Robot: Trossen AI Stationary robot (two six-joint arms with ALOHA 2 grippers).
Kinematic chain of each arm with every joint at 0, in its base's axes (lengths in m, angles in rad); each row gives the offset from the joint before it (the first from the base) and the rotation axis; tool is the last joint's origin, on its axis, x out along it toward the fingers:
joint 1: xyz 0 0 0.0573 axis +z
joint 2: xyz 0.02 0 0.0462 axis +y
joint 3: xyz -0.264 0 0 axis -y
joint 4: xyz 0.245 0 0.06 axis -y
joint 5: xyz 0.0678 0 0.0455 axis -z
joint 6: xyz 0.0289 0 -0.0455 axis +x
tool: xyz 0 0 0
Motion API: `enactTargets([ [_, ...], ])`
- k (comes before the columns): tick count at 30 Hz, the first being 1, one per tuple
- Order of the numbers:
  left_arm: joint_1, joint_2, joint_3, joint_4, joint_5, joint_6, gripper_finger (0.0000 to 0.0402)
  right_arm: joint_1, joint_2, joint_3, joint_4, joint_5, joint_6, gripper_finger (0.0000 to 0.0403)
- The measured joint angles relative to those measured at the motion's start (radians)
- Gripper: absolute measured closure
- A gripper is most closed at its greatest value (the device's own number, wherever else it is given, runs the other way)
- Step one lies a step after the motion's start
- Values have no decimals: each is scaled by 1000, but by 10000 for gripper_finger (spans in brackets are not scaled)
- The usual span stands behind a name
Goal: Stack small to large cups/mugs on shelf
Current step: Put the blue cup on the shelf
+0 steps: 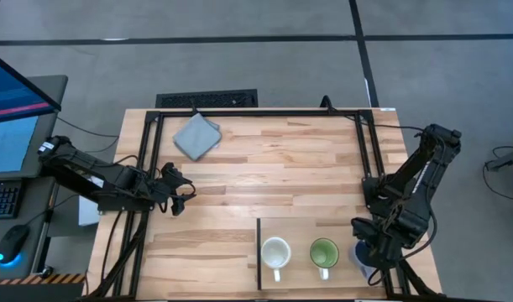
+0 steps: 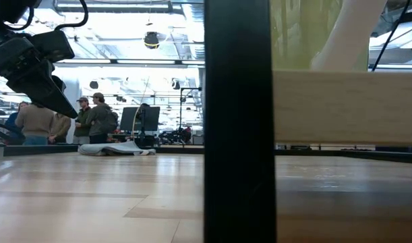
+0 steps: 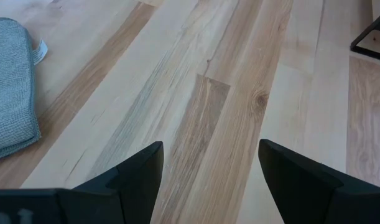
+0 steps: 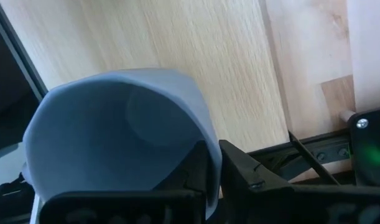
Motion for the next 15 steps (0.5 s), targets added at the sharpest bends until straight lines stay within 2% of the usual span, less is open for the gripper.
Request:
enactTargets([
  [15,0,0,0,0,0,-12,148,-1,0,0,4,-1,30,356],
])
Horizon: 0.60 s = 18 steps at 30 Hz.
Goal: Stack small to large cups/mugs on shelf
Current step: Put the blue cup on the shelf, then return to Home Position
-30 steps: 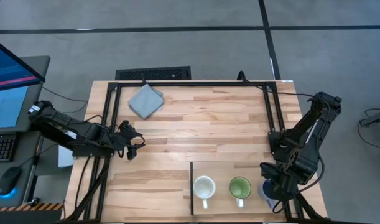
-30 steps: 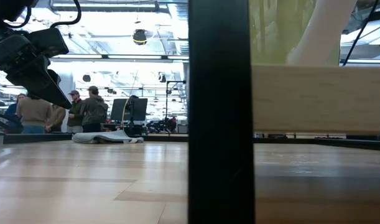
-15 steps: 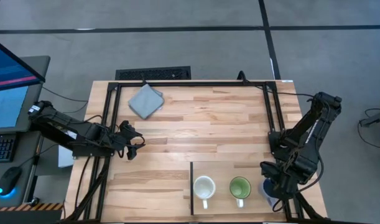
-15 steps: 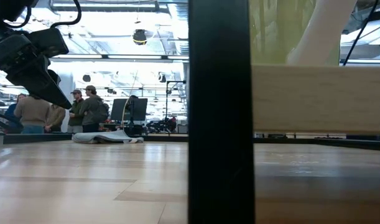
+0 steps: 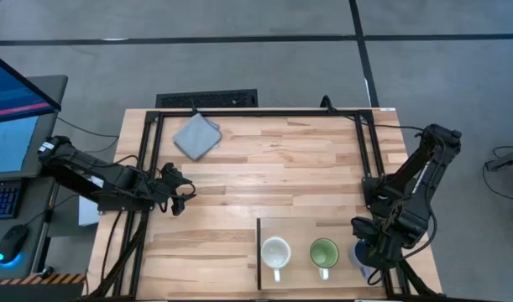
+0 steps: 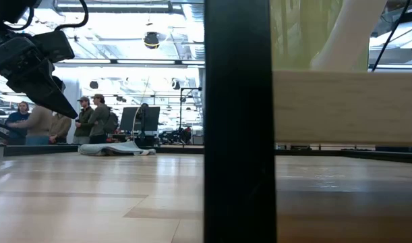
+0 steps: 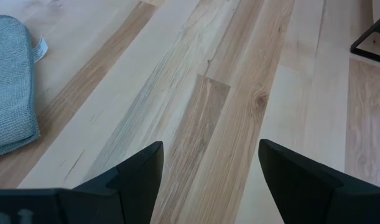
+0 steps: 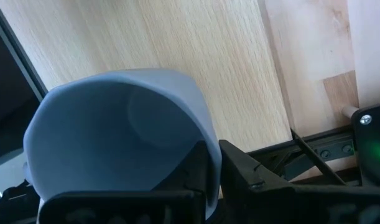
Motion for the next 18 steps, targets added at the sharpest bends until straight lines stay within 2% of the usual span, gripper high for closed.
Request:
enactTargets([
  [9,0,0,0,0,0,-15,148,0,0,0,0,5,-2,350],
  [18,0,0,0,0,0,-15,148,0,0,0,0,7,-2,298],
])
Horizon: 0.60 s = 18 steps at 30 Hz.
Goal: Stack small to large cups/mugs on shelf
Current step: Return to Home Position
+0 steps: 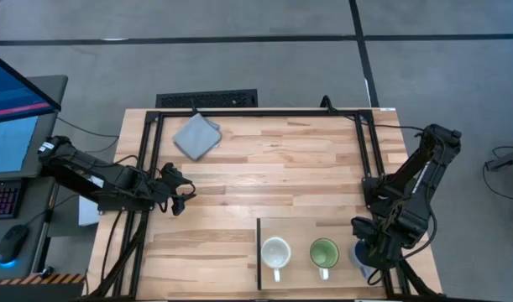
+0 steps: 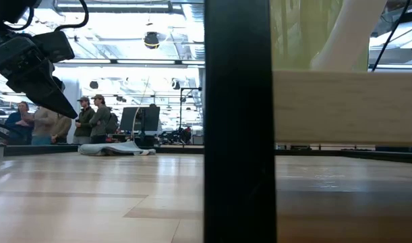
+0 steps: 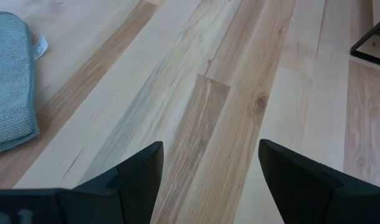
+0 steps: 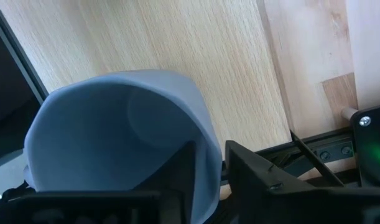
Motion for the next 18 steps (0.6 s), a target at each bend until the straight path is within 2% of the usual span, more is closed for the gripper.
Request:
enactTargets([
  [13,0,0,0,0,0,0,148,0,0,0,0,-4,-6,203],
  [18,0,0,0,0,0,0,148,0,0,16,-4,-18,-27,179],
])
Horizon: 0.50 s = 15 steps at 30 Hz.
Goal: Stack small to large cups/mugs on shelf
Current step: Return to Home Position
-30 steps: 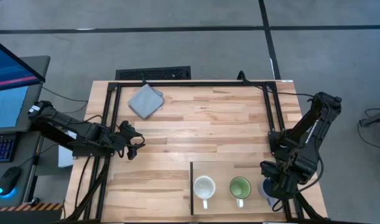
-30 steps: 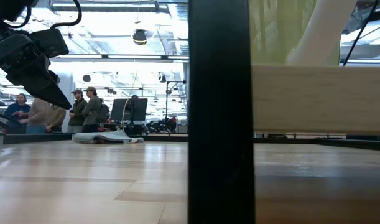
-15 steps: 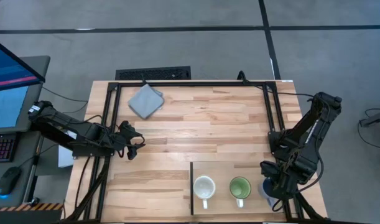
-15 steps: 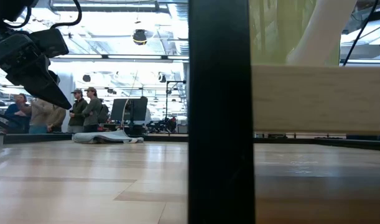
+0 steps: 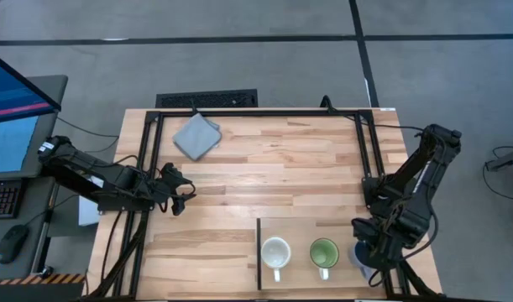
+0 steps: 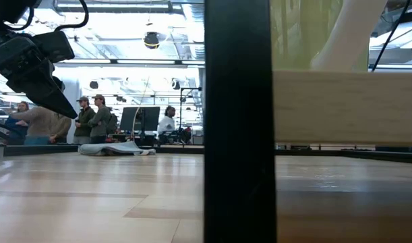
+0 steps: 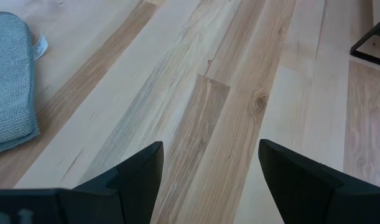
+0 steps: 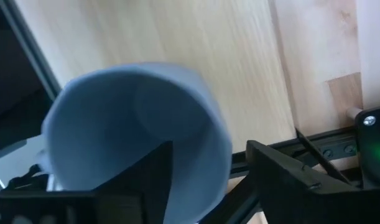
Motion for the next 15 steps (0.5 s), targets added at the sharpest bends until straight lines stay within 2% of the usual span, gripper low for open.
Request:
enactTargets([
  [5,0,0,0,0,0,0,148,0,0,26,-6,-1,0,173],
  [15,0,0,0,-1,0,0,148,0,0,75,-143,-1,0,173],
])
